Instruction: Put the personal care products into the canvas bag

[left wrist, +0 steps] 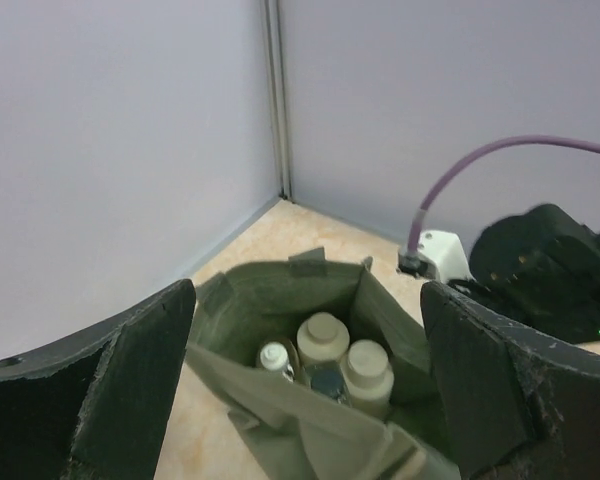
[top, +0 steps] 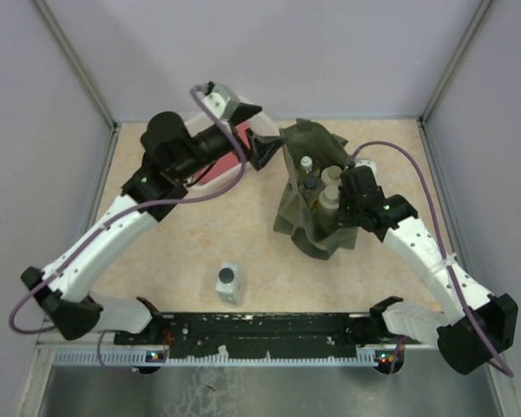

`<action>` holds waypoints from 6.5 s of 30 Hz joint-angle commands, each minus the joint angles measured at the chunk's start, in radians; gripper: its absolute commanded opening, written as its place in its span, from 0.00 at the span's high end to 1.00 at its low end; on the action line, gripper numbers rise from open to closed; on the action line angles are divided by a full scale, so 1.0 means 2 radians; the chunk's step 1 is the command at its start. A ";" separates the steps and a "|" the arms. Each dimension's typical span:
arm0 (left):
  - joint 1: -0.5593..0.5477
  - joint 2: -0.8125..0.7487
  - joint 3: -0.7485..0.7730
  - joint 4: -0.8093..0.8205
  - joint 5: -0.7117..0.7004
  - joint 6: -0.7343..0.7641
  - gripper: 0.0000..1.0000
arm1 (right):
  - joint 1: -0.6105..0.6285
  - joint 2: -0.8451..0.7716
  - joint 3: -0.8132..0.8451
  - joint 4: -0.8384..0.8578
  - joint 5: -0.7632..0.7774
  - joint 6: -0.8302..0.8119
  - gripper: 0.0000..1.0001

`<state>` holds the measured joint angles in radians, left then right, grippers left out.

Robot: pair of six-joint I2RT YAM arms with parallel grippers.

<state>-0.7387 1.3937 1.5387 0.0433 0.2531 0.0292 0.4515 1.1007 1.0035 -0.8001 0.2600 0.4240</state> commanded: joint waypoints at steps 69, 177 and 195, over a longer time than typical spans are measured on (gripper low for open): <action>-0.205 -0.184 -0.278 -0.418 -0.199 -0.310 0.00 | 0.001 0.010 0.002 -0.012 0.008 0.007 1.00; -0.143 0.238 0.254 -0.430 -0.227 0.027 1.00 | 0.001 -0.009 0.082 -0.103 0.112 0.041 1.00; -0.103 0.278 0.300 -0.445 -0.165 0.065 1.00 | -0.046 0.017 0.146 -0.099 0.089 0.014 1.00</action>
<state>-0.9817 1.9415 2.0830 -0.9192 -0.0620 0.1143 0.3828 1.1316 1.2186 -1.0527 0.4015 0.4725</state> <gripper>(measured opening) 0.559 0.009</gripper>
